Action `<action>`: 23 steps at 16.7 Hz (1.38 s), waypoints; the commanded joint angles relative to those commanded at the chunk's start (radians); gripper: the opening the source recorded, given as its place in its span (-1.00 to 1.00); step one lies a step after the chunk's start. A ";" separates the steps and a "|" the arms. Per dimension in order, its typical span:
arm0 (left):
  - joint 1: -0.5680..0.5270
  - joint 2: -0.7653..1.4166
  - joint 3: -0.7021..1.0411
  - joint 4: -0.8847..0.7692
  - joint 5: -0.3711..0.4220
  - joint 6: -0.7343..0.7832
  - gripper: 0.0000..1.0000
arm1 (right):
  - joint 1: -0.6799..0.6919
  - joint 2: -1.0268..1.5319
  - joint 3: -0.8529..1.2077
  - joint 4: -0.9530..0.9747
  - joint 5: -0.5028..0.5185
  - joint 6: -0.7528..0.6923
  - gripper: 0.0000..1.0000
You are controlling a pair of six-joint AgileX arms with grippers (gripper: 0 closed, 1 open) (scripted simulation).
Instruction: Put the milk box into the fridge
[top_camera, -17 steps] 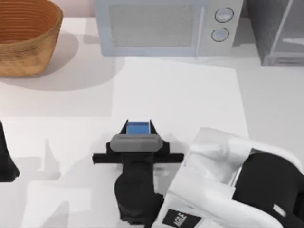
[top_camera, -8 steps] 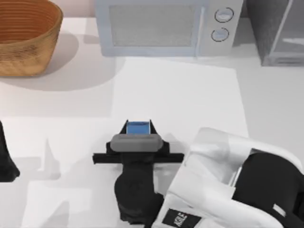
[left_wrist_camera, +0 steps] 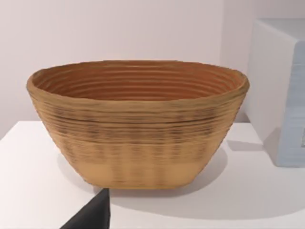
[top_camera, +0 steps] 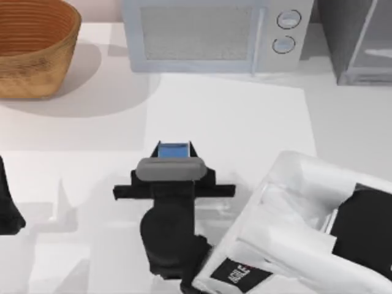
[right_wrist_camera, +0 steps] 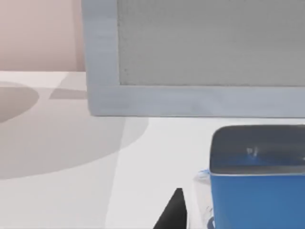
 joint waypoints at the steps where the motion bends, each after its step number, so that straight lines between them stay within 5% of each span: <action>1: 0.000 0.000 0.000 0.000 0.000 0.000 1.00 | -0.001 -0.048 -0.006 -0.044 0.000 0.001 -1.00; 8: 0.000 0.000 0.000 0.000 0.000 0.000 1.00 | 0.002 -0.360 -0.031 -0.322 0.000 0.005 -1.00; 15: 0.000 0.000 0.000 0.000 0.000 0.000 1.00 | -0.006 -0.379 -0.037 -0.340 -0.009 0.007 -1.00; 23: 0.000 0.000 0.000 0.000 0.000 0.000 1.00 | -0.264 -0.770 -0.455 -0.668 -0.368 0.029 -1.00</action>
